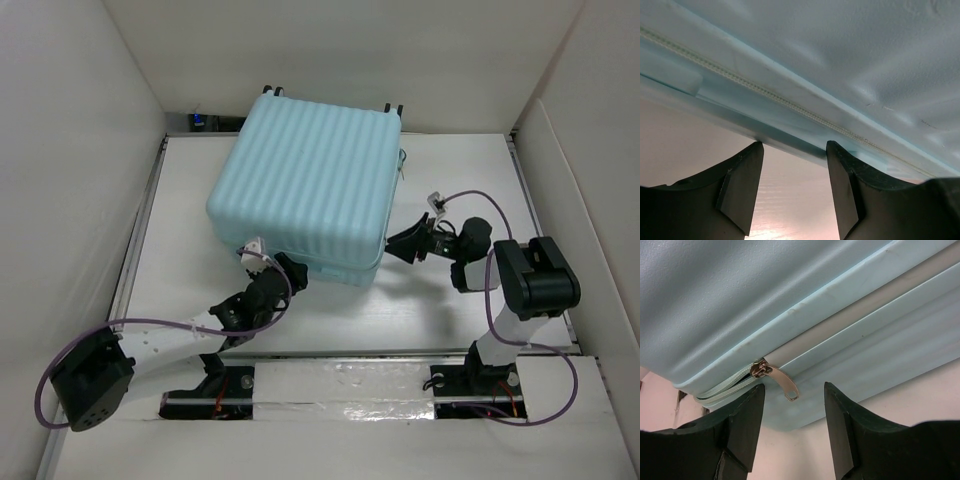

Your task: Pack the luggage

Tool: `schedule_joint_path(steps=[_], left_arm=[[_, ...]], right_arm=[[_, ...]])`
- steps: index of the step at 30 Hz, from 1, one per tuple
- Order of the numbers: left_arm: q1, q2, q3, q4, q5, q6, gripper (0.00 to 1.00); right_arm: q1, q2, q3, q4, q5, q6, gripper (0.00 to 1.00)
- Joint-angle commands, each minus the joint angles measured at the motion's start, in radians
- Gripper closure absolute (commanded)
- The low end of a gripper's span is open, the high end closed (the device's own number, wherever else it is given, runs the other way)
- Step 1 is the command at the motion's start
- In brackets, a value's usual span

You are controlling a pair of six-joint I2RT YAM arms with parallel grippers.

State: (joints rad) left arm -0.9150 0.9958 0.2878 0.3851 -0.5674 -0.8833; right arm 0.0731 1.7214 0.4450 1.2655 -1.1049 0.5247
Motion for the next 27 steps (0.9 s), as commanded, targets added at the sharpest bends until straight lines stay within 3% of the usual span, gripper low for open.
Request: schedule_joint_path(steps=[1,7,12,13,18,24,27], left_arm=[[0.018,0.039,0.005,0.09,0.046,0.037,0.5],[0.018,0.106,0.02,0.129,0.057,0.041,0.5],[0.018,0.121,0.019,0.149,0.058,0.046,0.5],[0.018,0.124,0.014,0.158,0.06,0.046,0.51],[0.018,0.153,0.01,0.184,0.07,0.041,0.51],[-0.002,0.175,0.016,0.204,0.046,0.046,0.52],[-0.002,0.191,0.02,0.215,0.049,0.046,0.52]], right_arm=[[0.007,0.021,0.05,0.241,-0.044,0.015,0.43],[0.05,0.052,0.07,0.268,-0.082,0.052,0.45],[0.05,0.101,0.037,0.519,-0.09,0.188,0.55],[0.05,0.113,0.038,0.546,-0.089,0.224,0.6],[0.088,0.115,0.037,0.545,-0.07,0.215,0.77],[0.088,0.031,-0.025,0.54,-0.024,0.204,0.89],[0.079,-0.026,-0.052,0.427,0.013,0.131,0.96]])
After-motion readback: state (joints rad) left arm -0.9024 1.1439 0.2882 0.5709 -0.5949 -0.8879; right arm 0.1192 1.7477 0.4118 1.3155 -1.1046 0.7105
